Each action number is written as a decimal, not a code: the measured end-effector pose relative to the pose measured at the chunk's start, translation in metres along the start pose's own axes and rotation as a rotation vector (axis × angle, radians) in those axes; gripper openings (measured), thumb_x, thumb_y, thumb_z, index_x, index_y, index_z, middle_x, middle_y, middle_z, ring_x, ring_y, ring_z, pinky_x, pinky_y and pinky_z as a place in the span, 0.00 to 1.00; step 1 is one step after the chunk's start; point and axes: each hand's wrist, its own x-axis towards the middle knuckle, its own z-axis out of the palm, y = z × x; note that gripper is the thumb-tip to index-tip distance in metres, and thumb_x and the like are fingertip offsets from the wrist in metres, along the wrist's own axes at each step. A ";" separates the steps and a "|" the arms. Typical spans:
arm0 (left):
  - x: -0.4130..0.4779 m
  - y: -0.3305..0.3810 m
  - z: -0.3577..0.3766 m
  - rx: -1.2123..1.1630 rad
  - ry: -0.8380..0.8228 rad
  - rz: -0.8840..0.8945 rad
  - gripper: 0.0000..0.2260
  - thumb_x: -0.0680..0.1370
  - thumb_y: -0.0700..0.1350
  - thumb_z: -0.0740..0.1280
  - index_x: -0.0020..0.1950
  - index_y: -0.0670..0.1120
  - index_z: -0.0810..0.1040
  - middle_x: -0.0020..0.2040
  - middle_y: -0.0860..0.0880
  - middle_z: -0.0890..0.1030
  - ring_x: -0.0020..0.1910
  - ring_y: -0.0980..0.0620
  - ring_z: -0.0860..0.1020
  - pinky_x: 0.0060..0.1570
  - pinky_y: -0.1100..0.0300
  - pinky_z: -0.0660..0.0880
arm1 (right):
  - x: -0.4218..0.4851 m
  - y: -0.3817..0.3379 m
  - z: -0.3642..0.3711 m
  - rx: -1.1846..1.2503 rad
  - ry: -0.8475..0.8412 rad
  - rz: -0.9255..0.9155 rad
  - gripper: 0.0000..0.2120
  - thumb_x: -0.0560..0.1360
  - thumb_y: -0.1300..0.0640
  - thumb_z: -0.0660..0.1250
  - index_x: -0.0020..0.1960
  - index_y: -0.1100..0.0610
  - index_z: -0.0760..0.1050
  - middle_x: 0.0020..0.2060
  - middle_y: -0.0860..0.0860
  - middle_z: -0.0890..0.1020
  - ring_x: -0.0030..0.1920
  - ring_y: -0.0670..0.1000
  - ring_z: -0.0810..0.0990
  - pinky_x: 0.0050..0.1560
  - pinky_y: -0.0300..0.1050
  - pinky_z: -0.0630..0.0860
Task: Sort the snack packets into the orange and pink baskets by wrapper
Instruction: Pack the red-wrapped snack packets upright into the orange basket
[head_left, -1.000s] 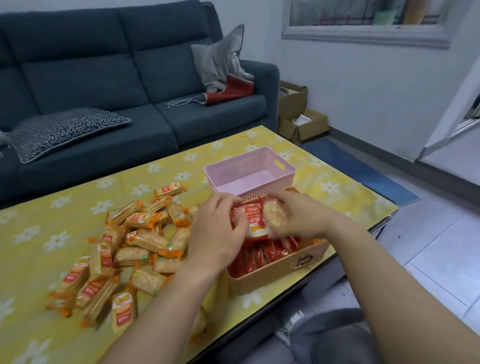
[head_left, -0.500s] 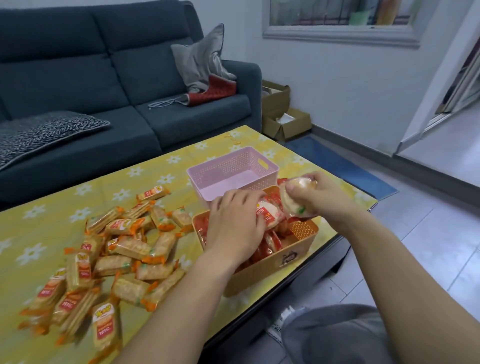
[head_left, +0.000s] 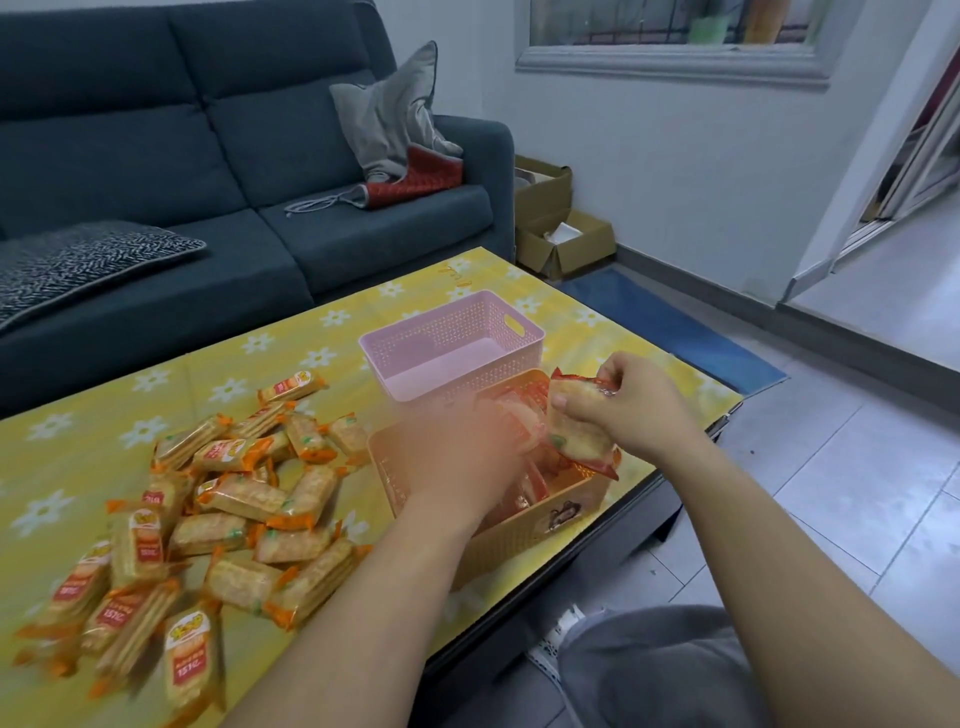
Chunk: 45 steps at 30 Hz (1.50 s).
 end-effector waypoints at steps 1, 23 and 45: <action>-0.001 0.000 0.001 -0.019 0.009 -0.005 0.22 0.74 0.62 0.69 0.63 0.52 0.75 0.65 0.51 0.77 0.67 0.44 0.72 0.69 0.41 0.66 | 0.000 0.001 0.004 -0.021 0.011 -0.007 0.21 0.70 0.38 0.74 0.46 0.53 0.70 0.41 0.49 0.79 0.42 0.51 0.79 0.32 0.45 0.72; -0.006 -0.012 -0.008 -0.548 0.177 -0.165 0.06 0.77 0.53 0.69 0.44 0.53 0.77 0.42 0.56 0.81 0.43 0.51 0.79 0.43 0.50 0.78 | -0.013 -0.019 0.023 -0.430 0.019 -0.174 0.08 0.73 0.49 0.67 0.47 0.49 0.69 0.34 0.45 0.75 0.38 0.53 0.77 0.32 0.43 0.68; -0.015 -0.009 -0.005 -0.504 0.018 0.057 0.16 0.69 0.64 0.74 0.50 0.60 0.74 0.57 0.60 0.72 0.61 0.53 0.71 0.65 0.48 0.69 | 0.005 -0.020 0.007 0.163 -0.252 0.113 0.05 0.76 0.59 0.69 0.52 0.54 0.79 0.44 0.53 0.84 0.44 0.50 0.84 0.45 0.49 0.84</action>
